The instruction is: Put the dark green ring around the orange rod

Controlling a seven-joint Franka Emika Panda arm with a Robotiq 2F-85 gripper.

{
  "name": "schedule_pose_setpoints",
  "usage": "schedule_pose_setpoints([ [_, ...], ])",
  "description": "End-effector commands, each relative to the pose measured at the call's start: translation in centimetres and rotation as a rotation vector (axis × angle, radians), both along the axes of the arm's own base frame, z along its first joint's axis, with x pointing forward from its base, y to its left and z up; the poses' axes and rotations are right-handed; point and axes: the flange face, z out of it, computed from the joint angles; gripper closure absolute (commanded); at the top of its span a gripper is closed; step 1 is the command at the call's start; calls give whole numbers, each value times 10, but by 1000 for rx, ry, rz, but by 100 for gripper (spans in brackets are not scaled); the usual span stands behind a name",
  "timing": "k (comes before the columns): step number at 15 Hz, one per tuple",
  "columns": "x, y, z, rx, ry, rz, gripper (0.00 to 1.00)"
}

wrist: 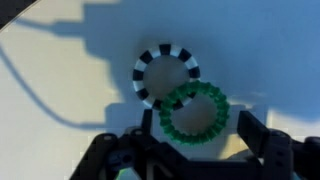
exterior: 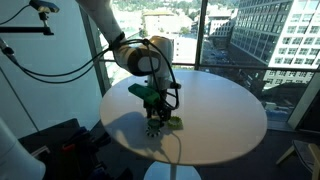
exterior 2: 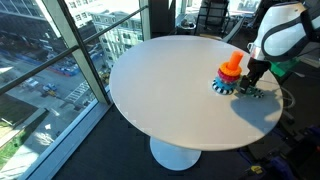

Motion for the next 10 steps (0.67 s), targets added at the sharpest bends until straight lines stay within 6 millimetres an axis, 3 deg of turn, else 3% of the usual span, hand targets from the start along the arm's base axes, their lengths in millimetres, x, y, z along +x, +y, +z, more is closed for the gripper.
schedule_pose_setpoints([
  [1,4,-5,-1,-2,-2,16,8],
  [3,4,-6,-2,-2,1,14,12],
  [7,4,-8,2,-3,-5,5,55],
  [10,3,-10,13,-7,-19,-14,55],
])
